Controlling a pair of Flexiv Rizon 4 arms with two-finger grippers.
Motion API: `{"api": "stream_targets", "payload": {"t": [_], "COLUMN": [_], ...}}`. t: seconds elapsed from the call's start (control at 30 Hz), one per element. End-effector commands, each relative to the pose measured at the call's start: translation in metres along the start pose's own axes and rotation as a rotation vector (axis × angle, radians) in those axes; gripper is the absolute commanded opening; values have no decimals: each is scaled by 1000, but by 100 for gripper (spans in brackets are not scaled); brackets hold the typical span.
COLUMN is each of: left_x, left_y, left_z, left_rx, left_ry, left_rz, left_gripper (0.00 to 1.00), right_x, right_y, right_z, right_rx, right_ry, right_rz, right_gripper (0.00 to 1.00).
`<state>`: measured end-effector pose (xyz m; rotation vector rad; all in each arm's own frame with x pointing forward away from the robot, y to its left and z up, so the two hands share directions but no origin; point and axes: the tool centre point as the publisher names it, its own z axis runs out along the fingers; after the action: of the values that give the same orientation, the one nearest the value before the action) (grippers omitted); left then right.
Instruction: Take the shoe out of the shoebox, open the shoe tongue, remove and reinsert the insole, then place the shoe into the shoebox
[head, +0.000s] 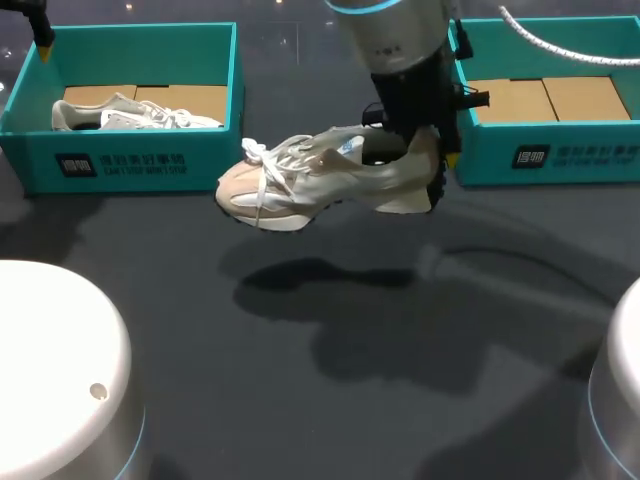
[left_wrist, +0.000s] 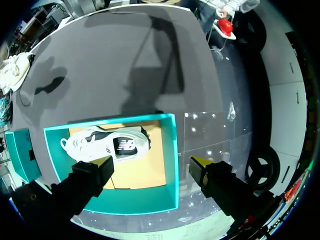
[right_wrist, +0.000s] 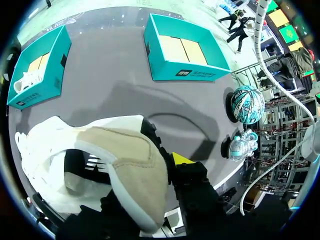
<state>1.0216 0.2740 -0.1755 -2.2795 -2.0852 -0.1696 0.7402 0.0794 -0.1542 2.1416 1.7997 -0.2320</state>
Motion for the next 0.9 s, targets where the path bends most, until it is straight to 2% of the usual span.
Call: {"api": "stream_targets", "payload": {"t": [0.03,0.23,0.47,0.9], "left_x": [0,0,0,0], "left_y": [-1,-1,-1,-1], "left_z": [0,0,0,0], "left_rx": [-2,-2,-2,-2], "left_ry": [1,1,1,1], "left_rz": [1,1,1,1], "left_gripper": [100,100,100,100], "right_x": [11,37,63,63], "right_y": [-16,-52,-71,-71], "right_z": [13,49,91,91], "right_rx": [-14,24,84,84], "right_ry": [28,73,121,121], "right_rz": [5,-14,-16,-16], "right_gripper": [0,0,0,0]}}
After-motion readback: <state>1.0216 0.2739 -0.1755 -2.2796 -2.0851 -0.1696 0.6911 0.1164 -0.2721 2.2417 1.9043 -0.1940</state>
